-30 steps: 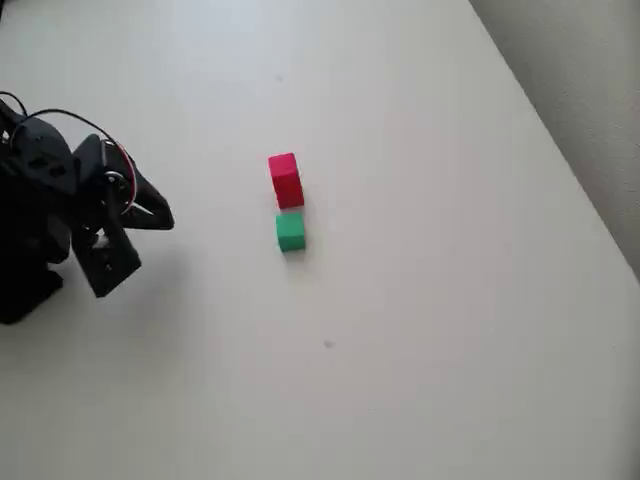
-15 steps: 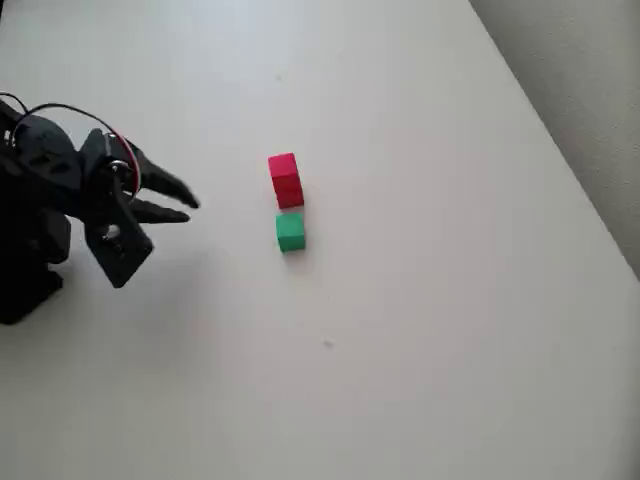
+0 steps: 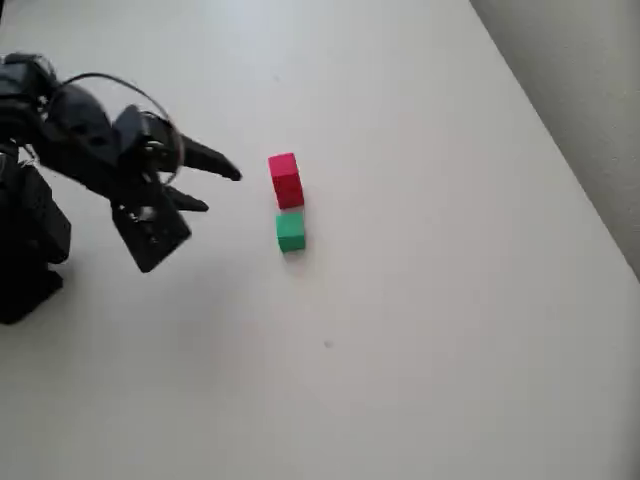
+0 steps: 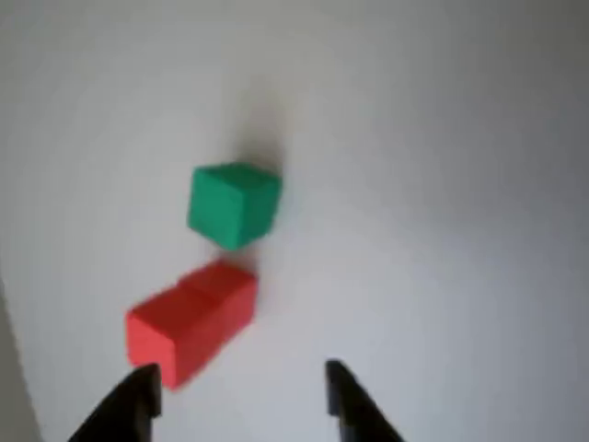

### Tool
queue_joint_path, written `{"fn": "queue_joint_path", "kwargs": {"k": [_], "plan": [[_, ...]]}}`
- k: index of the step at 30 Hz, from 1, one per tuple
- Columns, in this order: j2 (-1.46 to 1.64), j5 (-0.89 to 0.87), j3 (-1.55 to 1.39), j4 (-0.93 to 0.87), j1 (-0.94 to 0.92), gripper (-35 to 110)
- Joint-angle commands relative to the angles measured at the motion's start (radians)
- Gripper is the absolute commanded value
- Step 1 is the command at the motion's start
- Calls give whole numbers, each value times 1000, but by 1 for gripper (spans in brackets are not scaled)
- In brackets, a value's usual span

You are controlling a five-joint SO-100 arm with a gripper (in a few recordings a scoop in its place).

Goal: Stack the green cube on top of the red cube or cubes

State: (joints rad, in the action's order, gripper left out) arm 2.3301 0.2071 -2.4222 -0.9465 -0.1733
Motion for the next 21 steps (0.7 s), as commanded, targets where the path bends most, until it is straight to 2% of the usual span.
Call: {"fn": "queue_joint_path", "kwargs": {"k": [1,8,21], "plan": [[-285,-38,307,-49,-26,22],[-541,-86,520,-98,-41,22],[-833,-104,690,-77,-54,21]]}}
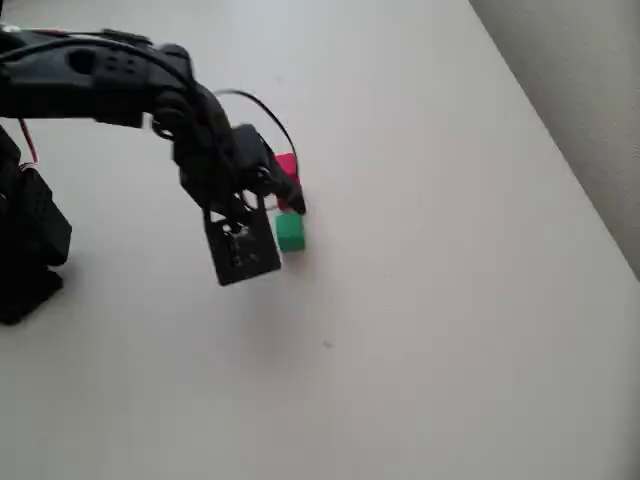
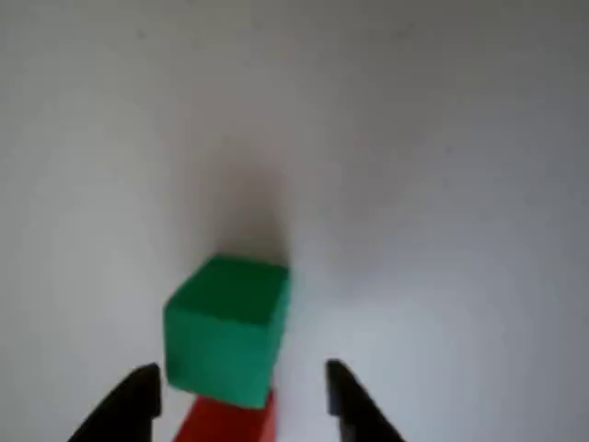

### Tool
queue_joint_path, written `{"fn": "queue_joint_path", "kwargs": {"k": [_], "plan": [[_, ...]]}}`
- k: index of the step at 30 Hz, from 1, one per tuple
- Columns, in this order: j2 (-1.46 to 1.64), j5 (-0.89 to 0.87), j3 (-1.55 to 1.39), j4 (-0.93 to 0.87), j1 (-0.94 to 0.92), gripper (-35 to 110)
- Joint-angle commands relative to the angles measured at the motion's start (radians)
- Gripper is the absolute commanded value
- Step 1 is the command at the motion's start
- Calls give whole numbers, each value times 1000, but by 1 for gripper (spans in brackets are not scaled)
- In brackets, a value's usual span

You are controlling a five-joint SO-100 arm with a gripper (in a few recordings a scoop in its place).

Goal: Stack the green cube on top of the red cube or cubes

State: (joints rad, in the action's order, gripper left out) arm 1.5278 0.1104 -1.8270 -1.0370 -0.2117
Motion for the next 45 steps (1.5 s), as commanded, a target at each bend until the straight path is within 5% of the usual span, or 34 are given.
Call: {"fn": "queue_joint_path", "kwargs": {"k": [1,19,45], "plan": [[-40,-6,107,14,-17,21],[-169,18,213,3,-51,2],[18,-21,548,-442,83,-2]]}}
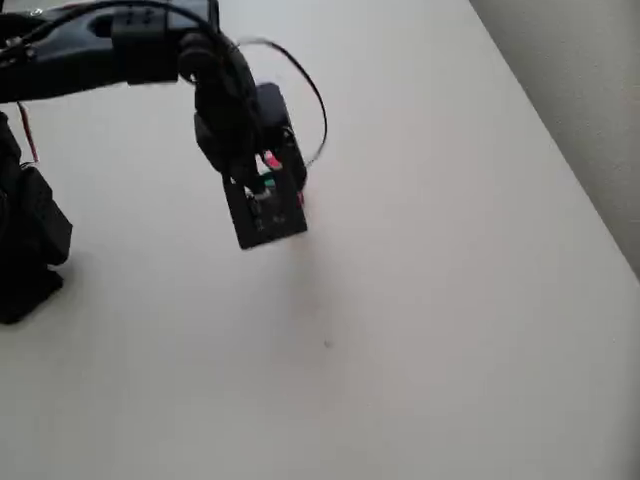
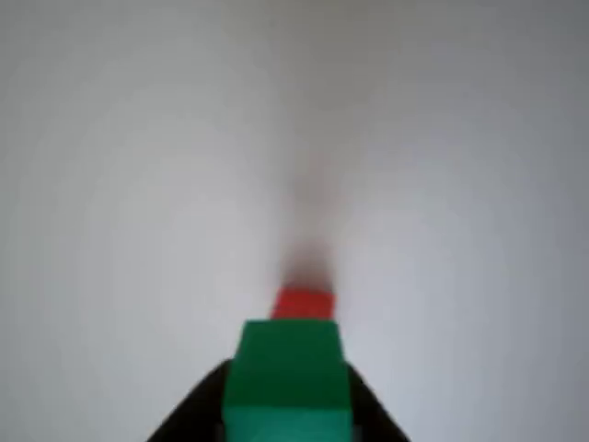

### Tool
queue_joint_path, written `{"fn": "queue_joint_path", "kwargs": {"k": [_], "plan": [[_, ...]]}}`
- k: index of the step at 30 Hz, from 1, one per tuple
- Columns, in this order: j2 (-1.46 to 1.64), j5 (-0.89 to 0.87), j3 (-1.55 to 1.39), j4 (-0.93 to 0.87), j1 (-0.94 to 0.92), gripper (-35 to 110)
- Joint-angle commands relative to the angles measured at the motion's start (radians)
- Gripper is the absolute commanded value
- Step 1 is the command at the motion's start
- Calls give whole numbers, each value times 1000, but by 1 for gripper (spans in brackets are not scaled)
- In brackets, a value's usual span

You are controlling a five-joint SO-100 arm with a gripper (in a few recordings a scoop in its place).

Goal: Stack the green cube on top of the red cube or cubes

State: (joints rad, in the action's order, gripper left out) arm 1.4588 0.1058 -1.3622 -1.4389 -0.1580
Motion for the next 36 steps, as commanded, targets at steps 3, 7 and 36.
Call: {"fn": "queue_joint_path", "kwargs": {"k": [3,7,36], "plan": [[92,-32,97,-58,63,-2],[97,-51,100,-63,101,-2],[-37,-72,126,-21,130,-1]]}}
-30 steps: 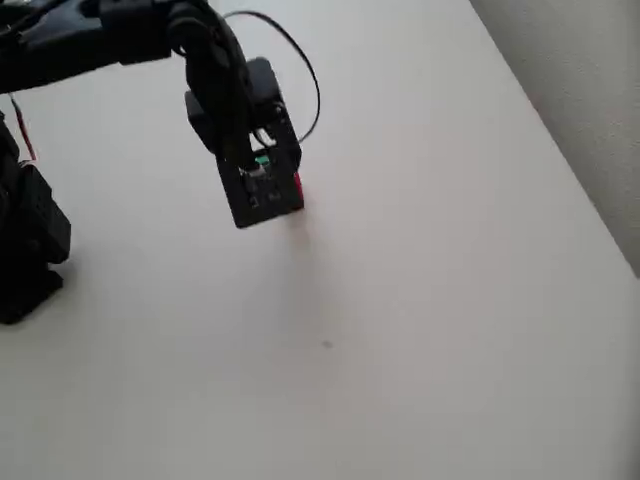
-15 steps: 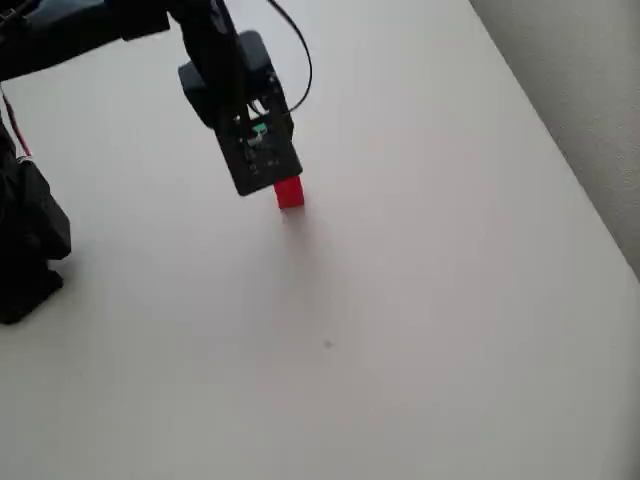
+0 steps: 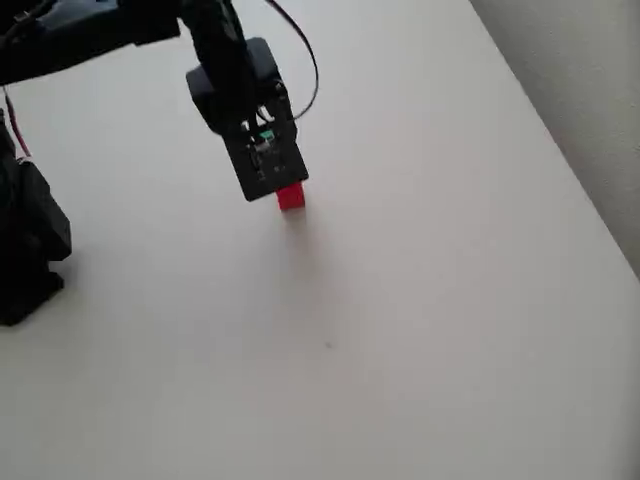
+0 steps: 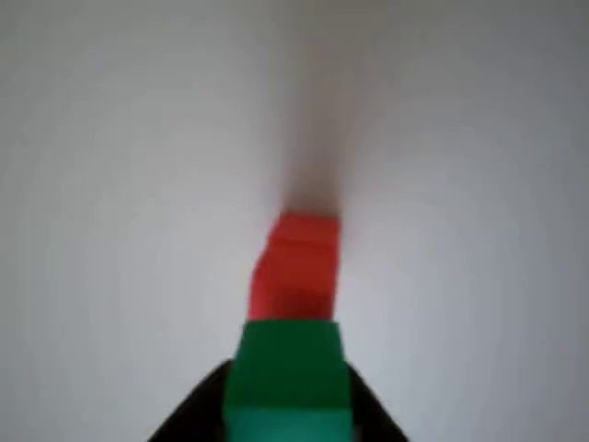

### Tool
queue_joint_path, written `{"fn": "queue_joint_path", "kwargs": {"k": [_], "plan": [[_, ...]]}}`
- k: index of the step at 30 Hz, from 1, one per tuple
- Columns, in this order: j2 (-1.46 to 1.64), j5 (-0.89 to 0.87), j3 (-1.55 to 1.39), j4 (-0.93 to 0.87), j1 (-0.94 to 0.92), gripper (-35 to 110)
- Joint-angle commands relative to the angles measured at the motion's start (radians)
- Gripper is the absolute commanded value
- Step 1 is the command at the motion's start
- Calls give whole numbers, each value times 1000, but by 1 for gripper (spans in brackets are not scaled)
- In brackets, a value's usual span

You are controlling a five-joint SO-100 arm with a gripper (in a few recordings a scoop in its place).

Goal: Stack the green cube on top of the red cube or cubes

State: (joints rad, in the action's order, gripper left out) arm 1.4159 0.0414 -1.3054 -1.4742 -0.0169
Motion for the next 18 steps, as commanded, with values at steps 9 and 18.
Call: {"fn": "queue_joint_path", "kwargs": {"k": [9,18], "plan": [[-6,2,69,25,-17,3],[-26,17,72,29,-34,3]]}}
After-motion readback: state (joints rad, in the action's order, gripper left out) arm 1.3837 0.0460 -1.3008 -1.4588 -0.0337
